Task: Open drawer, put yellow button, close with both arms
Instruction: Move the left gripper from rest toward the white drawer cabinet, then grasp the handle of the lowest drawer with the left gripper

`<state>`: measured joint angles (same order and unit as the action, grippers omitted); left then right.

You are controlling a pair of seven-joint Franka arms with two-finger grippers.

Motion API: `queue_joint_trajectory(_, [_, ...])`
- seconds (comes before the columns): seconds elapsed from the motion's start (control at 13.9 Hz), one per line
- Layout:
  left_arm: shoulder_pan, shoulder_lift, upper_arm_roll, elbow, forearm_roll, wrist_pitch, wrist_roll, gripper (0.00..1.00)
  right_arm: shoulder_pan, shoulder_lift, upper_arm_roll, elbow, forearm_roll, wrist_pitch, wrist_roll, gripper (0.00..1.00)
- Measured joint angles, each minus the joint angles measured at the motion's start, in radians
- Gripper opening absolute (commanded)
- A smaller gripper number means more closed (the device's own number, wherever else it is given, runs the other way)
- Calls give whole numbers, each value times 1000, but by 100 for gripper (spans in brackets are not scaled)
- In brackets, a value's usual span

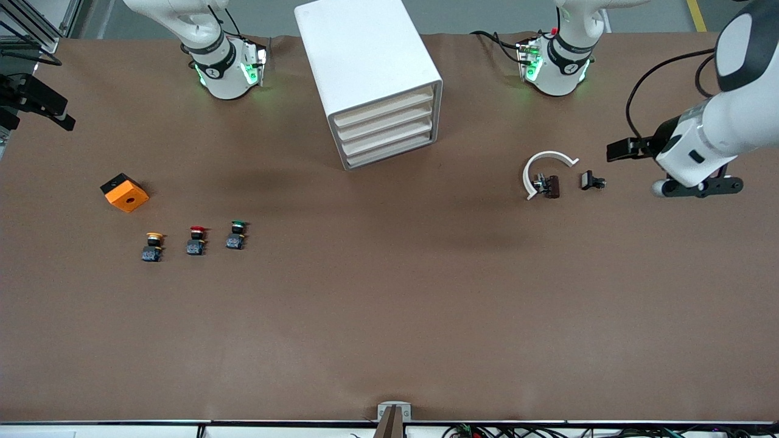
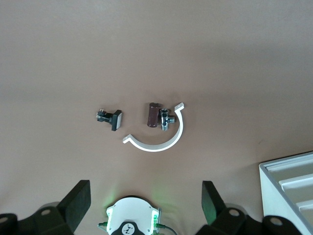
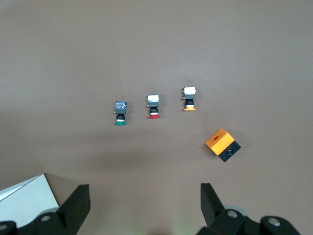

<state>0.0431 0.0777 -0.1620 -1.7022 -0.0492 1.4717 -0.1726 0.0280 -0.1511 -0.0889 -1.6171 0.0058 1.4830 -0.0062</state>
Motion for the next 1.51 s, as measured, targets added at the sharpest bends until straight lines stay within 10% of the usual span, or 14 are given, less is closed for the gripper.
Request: queue_joint_trajectory(1.51, [-138,343,-248,32,-64,147,-1101,100,-16,0,9,-1,0,2,0,100])
